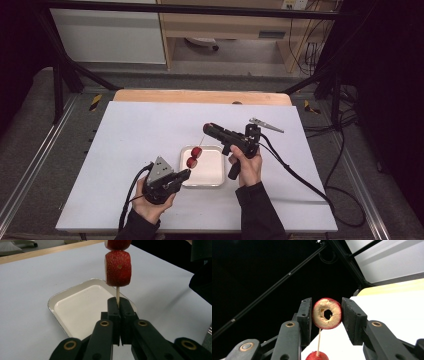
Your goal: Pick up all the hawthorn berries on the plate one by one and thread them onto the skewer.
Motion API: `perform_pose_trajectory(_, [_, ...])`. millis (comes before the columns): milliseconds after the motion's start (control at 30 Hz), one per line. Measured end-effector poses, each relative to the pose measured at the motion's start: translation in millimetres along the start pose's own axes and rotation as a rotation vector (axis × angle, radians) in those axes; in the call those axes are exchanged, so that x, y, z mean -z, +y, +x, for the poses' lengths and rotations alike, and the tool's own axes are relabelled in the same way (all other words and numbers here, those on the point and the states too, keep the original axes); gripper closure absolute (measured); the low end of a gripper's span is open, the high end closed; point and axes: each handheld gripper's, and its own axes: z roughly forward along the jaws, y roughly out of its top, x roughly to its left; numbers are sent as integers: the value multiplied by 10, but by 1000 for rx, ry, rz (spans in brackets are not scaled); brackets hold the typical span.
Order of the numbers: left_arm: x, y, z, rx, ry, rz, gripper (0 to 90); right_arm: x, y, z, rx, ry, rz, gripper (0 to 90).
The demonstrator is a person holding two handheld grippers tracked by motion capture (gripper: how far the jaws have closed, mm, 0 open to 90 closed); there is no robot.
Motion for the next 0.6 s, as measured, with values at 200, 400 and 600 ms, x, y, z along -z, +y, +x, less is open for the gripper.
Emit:
perform_pose_trajectory(200, [4, 2, -24, -3, -7, -12, 886, 22, 24, 19, -21, 16, -8, 623])
perform_pose_trajectory(400, [31, 18, -31, -4, -13, -25, 885, 33, 26, 31, -16, 15, -10, 622])
perform_pose_trajectory(600, [32, 19, -18, 0, -17, -18, 886, 10, -2, 15, 10, 3, -4, 622])
